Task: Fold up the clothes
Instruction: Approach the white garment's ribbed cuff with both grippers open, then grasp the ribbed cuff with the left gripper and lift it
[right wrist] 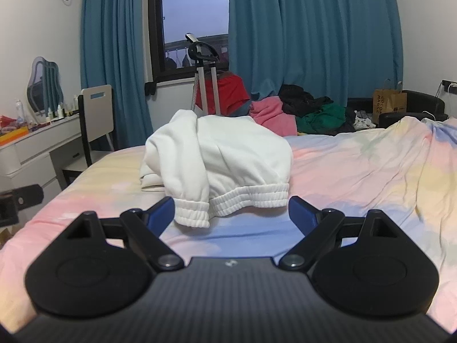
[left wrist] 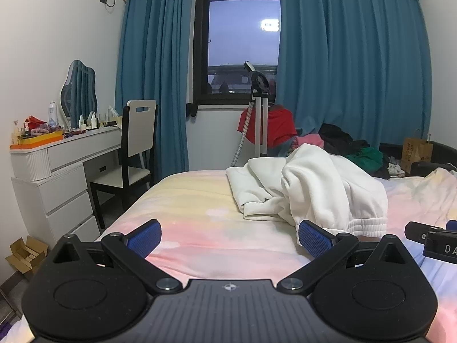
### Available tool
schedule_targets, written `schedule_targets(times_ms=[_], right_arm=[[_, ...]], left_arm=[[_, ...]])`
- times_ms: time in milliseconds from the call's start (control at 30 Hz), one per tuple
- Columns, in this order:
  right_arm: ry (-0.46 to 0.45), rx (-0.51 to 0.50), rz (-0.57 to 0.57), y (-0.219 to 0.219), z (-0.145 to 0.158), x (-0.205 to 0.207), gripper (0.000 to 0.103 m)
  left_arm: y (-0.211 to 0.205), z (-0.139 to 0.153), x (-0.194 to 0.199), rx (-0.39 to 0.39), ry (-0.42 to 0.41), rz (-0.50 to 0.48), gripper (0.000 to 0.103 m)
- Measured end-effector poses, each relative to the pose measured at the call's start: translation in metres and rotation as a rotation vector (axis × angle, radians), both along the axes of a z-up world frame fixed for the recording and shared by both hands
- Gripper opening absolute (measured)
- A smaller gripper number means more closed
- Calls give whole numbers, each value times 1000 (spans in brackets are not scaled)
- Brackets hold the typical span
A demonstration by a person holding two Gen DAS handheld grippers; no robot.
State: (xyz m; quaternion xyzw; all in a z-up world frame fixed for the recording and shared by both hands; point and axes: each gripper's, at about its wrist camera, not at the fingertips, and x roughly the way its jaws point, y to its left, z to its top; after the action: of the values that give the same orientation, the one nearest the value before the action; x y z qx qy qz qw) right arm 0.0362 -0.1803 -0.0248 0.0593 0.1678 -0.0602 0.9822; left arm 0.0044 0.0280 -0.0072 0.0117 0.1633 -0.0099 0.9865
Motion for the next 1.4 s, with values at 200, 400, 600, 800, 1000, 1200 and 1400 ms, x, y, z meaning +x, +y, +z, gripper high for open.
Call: schedule_targets(times_ms=[200, 400, 600, 800, 1000, 1200, 1400], right_arm=[[-1, 13, 13, -1, -1, -1, 87], [-6, 7, 14, 0, 0, -2, 75], [-1, 12, 24, 0, -2, -1, 49], [-9, 0, 9, -2, -2, -1, 25], [-24, -9, 7, 0, -2, -2, 25], [-54, -10, -33, -3, 0, -6, 25], [-39, 38, -73, -14, 2, -3, 25]], left_arm=[[-2, -3, 0, 11, 3, -1, 103], [-5, -6, 3, 12, 8, -1, 103], [-3, -8, 3, -1, 3, 2, 103], [-6, -9, 1, 2, -20, -17, 103], [-6, -14, 3, -17, 1, -47, 103], [-15, -24, 12, -16, 21, -80, 103], [-44, -41, 39, 12, 67, -147, 103]])
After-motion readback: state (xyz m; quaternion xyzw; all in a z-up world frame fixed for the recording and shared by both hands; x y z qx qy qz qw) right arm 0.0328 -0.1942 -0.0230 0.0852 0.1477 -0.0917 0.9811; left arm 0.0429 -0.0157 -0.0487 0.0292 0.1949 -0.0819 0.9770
